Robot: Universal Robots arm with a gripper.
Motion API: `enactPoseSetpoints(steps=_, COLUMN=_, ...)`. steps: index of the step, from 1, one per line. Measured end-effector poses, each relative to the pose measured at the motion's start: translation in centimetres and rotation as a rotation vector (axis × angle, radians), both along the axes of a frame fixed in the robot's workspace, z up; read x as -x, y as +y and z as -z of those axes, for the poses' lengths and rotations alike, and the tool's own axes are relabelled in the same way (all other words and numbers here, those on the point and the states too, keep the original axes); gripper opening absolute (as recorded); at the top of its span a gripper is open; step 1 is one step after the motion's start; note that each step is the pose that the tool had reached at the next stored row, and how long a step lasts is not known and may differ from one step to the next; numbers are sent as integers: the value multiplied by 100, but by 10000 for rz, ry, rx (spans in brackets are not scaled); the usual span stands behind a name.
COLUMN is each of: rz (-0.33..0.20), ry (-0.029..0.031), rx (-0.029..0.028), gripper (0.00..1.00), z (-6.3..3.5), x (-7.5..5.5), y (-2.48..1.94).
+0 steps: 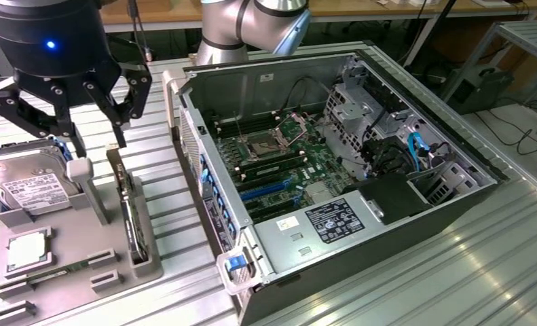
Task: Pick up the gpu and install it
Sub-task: 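Pick up the gpu and move the gpu toward the slot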
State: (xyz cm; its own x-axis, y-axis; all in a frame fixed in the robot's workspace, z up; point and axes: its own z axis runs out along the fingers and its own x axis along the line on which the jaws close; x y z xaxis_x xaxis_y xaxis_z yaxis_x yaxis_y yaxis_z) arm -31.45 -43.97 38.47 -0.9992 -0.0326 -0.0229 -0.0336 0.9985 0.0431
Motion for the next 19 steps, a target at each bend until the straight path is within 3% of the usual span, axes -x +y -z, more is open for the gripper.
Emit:
enactPoseSetpoints(steps=8, rz=41, ry=0, rx=0, gripper=48, z=44, x=0, y=0)
enactPoseSetpoints(steps=15, rz=362, ry=-1, rx=0, gripper=48, z=160, x=3, y=0)
enactPoseSetpoints(steps=19, rz=397, ry=-2, rx=0, gripper=56, z=227, x=3, y=0)
